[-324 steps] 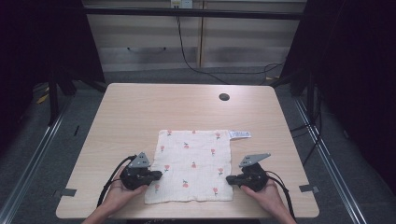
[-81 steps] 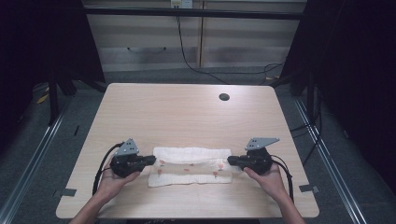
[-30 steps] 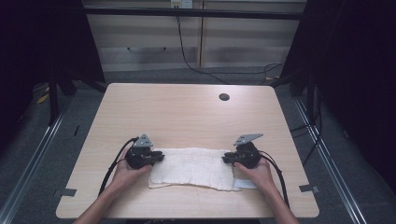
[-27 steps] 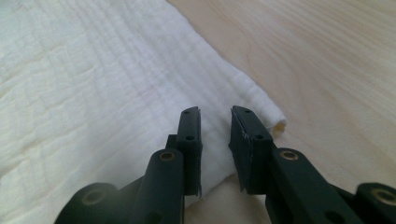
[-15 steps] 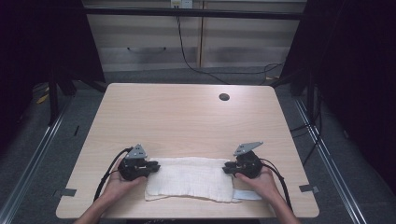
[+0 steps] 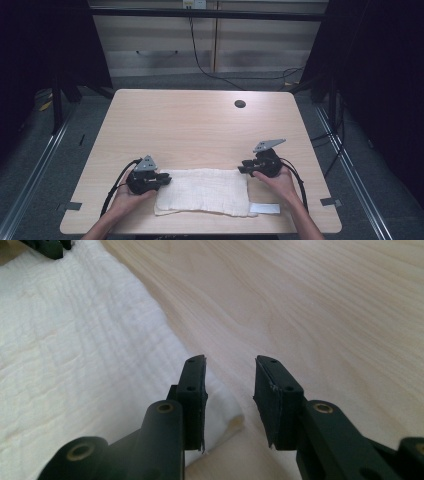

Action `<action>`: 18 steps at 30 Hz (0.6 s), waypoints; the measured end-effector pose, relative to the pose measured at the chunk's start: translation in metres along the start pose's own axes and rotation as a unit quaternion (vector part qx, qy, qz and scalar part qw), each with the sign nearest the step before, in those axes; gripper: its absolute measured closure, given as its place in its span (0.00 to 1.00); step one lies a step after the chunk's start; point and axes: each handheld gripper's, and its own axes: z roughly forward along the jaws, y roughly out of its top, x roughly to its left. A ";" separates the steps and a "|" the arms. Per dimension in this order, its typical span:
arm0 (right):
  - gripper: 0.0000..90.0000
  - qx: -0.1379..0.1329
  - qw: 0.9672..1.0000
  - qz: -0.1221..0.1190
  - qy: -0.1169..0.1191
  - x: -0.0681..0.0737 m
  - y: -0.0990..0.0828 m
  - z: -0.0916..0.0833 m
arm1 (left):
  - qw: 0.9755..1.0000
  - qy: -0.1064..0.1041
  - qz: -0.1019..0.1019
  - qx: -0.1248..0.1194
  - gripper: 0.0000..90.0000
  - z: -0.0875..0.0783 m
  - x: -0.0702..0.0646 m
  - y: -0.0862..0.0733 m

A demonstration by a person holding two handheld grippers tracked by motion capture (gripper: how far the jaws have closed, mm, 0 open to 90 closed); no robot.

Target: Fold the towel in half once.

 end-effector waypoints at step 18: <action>0.95 0.013 1.000 0.001 0.024 -0.003 -0.005 0.014 | 1.000 -0.016 -0.007 -0.006 0.86 0.000 0.005 -0.001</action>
